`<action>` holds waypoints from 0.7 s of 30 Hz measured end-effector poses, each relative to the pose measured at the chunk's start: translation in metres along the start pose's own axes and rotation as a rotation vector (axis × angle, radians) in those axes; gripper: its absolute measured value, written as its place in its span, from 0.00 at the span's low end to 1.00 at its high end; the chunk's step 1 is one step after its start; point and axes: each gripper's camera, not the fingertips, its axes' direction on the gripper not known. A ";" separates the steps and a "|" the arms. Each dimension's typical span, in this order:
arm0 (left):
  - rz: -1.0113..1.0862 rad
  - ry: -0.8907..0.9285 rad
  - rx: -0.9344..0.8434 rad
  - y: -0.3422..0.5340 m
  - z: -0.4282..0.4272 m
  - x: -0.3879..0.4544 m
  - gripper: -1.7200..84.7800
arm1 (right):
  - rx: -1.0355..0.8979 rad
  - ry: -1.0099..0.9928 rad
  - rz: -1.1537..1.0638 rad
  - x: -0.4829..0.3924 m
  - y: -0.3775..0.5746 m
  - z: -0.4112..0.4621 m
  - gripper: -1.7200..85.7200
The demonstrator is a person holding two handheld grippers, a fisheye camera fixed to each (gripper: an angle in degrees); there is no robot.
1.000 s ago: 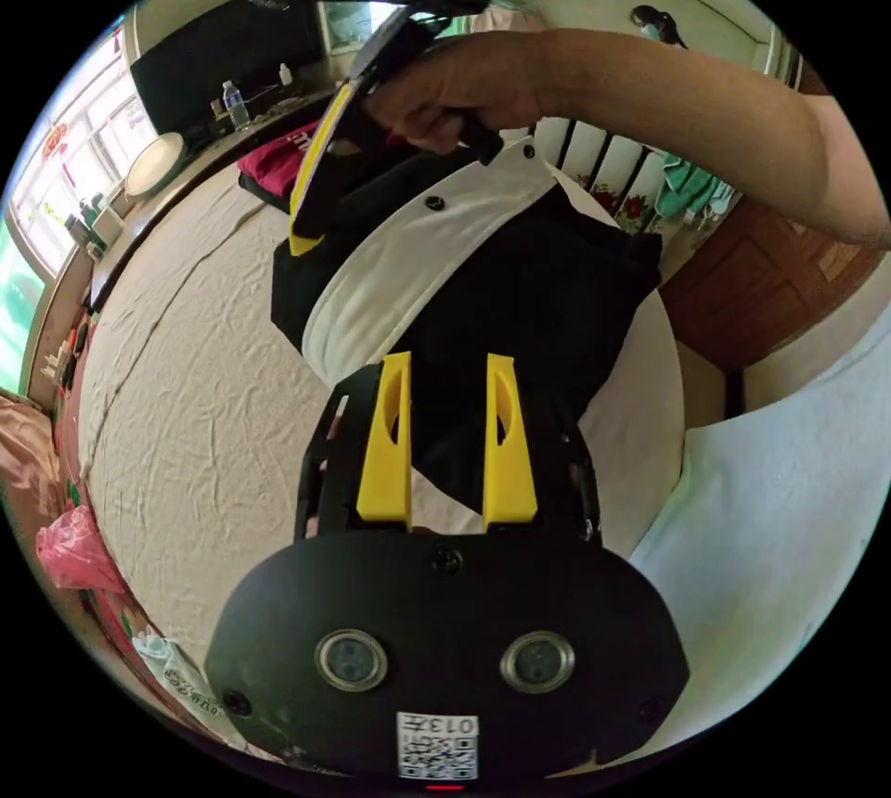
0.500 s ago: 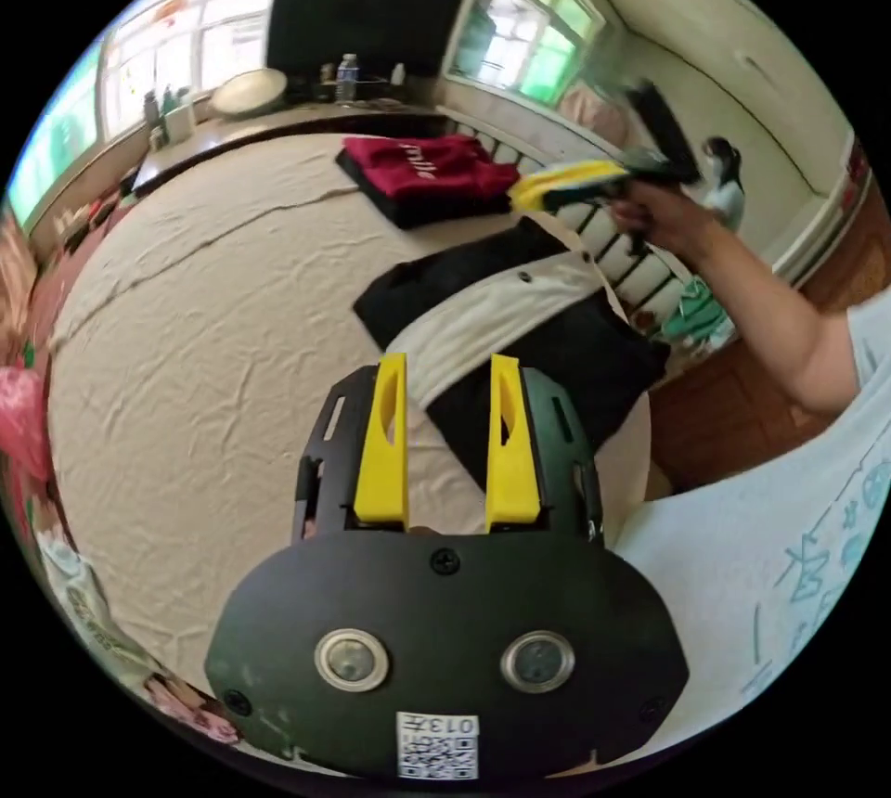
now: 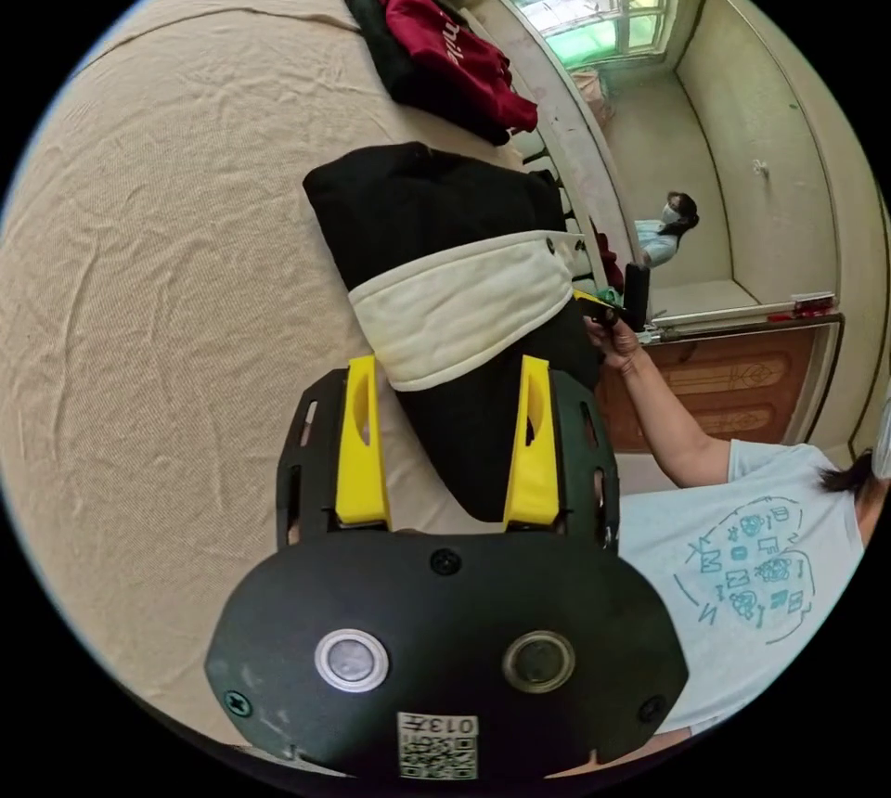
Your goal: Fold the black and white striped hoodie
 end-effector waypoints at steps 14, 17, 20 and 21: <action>-0.041 0.060 0.028 0.001 -0.025 0.026 0.16 | 0.043 0.074 -0.085 -0.027 0.006 -0.020 0.09; -0.022 0.073 0.084 0.014 -0.046 0.047 0.15 | 0.078 0.106 -0.126 -0.049 0.012 -0.034 0.08; 0.053 0.161 0.185 0.016 -0.081 0.081 0.14 | 0.172 0.103 -0.170 -0.071 0.013 -0.067 0.07; 0.105 0.164 0.205 0.008 -0.097 0.099 0.14 | 0.222 0.111 -0.208 -0.082 0.008 -0.087 0.07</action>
